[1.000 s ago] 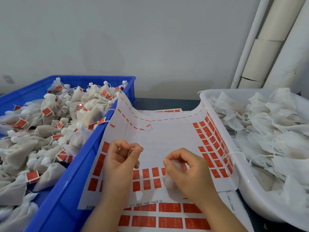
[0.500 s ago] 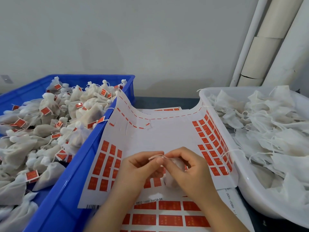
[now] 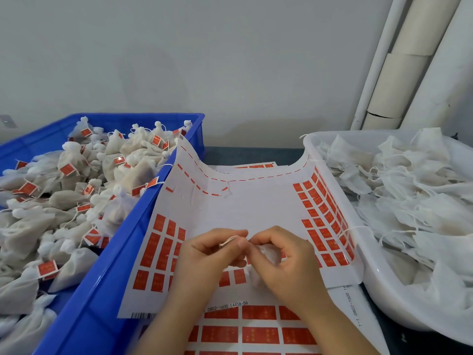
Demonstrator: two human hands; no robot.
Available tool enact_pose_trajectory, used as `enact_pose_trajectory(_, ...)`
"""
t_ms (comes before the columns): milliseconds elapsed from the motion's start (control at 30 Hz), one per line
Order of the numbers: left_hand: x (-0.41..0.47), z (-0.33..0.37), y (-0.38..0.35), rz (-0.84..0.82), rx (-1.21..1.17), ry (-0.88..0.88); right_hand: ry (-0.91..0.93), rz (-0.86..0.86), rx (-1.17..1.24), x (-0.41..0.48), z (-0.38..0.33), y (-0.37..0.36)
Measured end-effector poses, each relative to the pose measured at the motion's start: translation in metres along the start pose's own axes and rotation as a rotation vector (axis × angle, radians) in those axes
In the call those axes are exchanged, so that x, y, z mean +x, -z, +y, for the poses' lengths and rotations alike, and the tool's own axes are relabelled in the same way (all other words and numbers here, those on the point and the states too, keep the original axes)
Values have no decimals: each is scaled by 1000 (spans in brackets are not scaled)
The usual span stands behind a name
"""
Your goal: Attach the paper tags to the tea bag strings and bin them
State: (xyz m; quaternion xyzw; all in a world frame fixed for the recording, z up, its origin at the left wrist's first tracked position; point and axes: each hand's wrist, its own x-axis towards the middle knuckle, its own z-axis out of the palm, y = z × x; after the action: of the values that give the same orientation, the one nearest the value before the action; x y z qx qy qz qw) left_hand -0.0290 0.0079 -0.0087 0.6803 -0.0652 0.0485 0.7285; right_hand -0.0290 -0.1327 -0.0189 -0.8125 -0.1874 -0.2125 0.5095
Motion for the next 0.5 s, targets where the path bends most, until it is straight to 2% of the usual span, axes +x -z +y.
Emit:
enact_pose_trajectory(67,1,-1,0,49,9,-1,17,-5,-10,0,-1,0)
enact_pose_trajectory(267,0,-2,-4,41,48,-55,41,28,16,2,-5,3)
enact_pose_trajectory(500,-2,-1,-6,106,83,-142,-13,33,-23,5,-2,5)
